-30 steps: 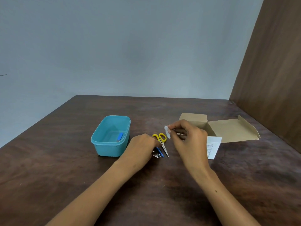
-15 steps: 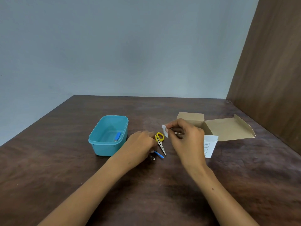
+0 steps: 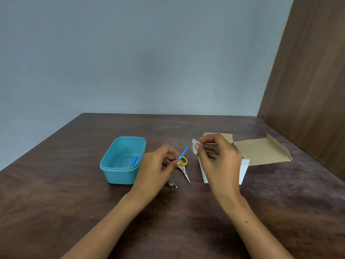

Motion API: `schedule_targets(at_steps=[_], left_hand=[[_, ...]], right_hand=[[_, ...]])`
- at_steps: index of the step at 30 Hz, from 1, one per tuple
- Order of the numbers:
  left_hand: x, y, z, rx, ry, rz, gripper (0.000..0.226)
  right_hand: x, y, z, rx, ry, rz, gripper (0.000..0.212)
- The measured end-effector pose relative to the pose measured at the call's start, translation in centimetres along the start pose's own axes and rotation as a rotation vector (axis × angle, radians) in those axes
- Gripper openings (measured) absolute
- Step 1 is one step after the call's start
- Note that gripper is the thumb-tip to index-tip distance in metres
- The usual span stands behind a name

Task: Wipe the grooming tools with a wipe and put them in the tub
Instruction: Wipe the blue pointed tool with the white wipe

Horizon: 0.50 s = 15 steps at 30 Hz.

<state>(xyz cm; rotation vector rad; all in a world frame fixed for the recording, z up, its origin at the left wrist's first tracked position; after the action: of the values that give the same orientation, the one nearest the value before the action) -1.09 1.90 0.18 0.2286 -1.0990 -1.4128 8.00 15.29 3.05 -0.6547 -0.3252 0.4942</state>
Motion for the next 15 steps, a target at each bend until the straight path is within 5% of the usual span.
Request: schedule_targets(at_steps=[7, 15], left_hand=[[0.1, 1.0, -0.3, 0.239, -0.016, -0.429, 0.004], [0.1, 0.9, -0.5, 0.350, -0.058, -0.607, 0.010]], right_hand=[[-0.7, 0.0, -0.6, 0.098, -0.052, -0.149, 0.012], [-1.7, 0.5, -1.2, 0.079, -0.162, -0.171, 0.012]])
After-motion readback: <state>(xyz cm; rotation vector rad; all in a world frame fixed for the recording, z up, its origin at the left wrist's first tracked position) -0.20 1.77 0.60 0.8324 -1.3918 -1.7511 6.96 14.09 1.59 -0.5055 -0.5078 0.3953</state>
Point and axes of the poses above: each hand's wrist, its own z-axis towards the middle knuckle, its own x-axis out of the back of the hand, y = z × x, the point moved 2 cm from there along z, towards the middle knuckle, and after that the axes turned 1 degree about z, right-handed, at the moved point
